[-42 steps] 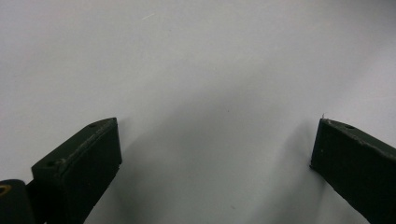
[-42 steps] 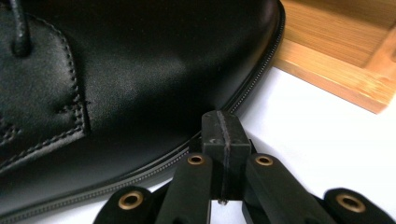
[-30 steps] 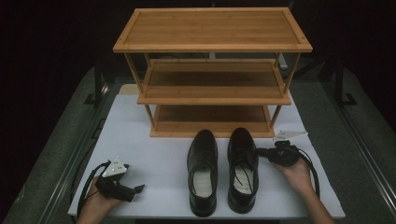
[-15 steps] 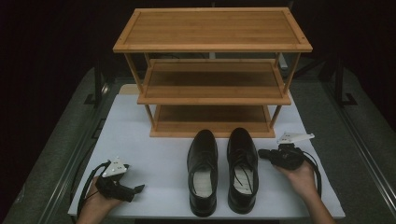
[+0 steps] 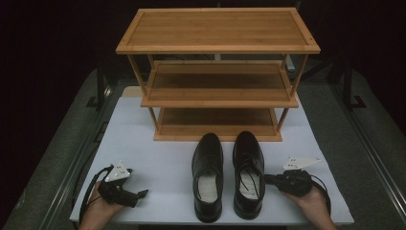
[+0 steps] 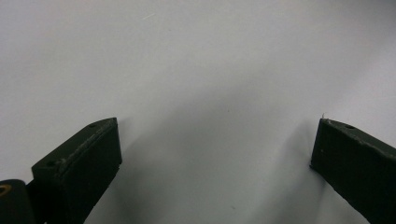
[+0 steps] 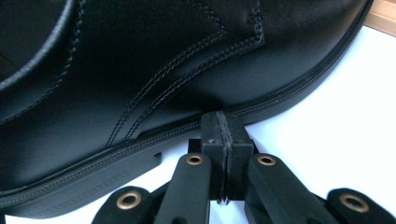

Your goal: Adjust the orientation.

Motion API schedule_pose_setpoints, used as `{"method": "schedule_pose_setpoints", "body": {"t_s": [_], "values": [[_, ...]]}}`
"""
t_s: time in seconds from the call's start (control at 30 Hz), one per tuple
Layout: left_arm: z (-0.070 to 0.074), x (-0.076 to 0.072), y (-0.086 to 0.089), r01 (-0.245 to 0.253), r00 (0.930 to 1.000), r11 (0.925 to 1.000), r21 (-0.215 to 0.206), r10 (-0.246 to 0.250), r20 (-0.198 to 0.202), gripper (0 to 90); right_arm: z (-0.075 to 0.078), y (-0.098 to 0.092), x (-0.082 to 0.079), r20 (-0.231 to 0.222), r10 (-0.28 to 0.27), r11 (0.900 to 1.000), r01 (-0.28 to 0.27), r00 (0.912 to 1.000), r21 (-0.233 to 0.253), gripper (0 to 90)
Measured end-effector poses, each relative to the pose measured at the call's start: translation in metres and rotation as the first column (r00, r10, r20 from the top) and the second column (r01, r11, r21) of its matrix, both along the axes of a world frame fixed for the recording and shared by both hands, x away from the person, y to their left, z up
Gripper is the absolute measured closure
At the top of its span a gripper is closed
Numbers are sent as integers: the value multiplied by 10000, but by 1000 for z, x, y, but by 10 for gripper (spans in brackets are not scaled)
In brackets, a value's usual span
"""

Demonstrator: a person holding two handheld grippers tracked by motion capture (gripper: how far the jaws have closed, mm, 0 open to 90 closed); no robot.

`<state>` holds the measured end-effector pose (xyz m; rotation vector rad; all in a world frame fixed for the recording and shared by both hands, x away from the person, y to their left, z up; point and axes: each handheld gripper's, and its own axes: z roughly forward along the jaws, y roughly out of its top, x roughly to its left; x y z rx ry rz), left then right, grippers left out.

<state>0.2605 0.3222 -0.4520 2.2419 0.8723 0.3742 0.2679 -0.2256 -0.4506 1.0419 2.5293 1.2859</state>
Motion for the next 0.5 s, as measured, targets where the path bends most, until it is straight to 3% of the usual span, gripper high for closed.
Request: {"method": "schedule_pose_setpoints", "body": {"t_s": [0.5], "values": [[0, 0, 0, 5, 10000, 10000, 5, -5, 1, 10, 0, 25, 6, 82, 431, 9991, -431, 9990, 8, 898]]}}
